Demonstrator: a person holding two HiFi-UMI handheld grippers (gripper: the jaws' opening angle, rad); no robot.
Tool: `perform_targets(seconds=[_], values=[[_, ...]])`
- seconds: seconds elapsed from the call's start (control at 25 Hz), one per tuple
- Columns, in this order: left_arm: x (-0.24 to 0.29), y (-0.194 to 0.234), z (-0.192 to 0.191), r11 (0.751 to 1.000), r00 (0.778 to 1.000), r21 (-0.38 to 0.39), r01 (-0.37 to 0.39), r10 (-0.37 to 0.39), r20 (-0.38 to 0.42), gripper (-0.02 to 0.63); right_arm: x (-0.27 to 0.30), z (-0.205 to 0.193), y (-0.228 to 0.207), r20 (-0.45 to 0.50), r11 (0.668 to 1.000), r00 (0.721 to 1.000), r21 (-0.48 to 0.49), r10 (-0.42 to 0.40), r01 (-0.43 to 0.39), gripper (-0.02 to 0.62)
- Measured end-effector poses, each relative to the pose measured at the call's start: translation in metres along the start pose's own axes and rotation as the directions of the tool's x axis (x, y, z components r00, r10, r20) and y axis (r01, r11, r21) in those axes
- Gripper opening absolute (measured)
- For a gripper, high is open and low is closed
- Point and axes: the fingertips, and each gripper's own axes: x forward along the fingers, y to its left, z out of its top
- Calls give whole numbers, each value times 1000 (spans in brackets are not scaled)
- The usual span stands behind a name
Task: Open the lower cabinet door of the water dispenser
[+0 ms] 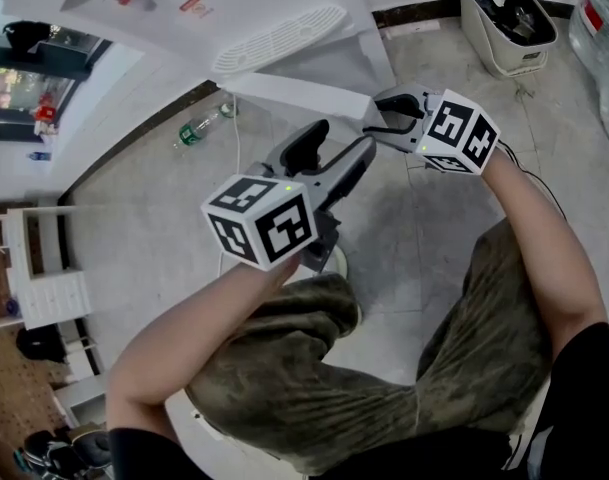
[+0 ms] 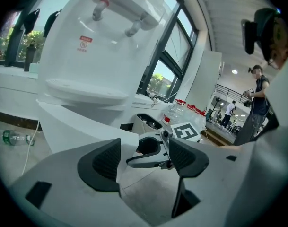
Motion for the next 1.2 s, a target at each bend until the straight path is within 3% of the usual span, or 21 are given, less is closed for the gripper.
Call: perform_targets(seconds=[0.24,0.48,0.72,1.2], values=[[-10,3,-8,999,1000,-41,-21,20,-17,296,11,4,28,3,993,994,-24,113,-113,176],[-36,5,-37,994,997,-108,-27,20,-71,296,26,10,59,-29,981,984,-78,175,-176,185],[-51,15,-49,985,992,-148,-84,70,-101,296,47,17,95,-21,959,963,-89,269,-270,183],[-81,35,-65,986,987,-95,-137,128,-93,295,73,26,125,-4,910,917,-125,398,-395,178]])
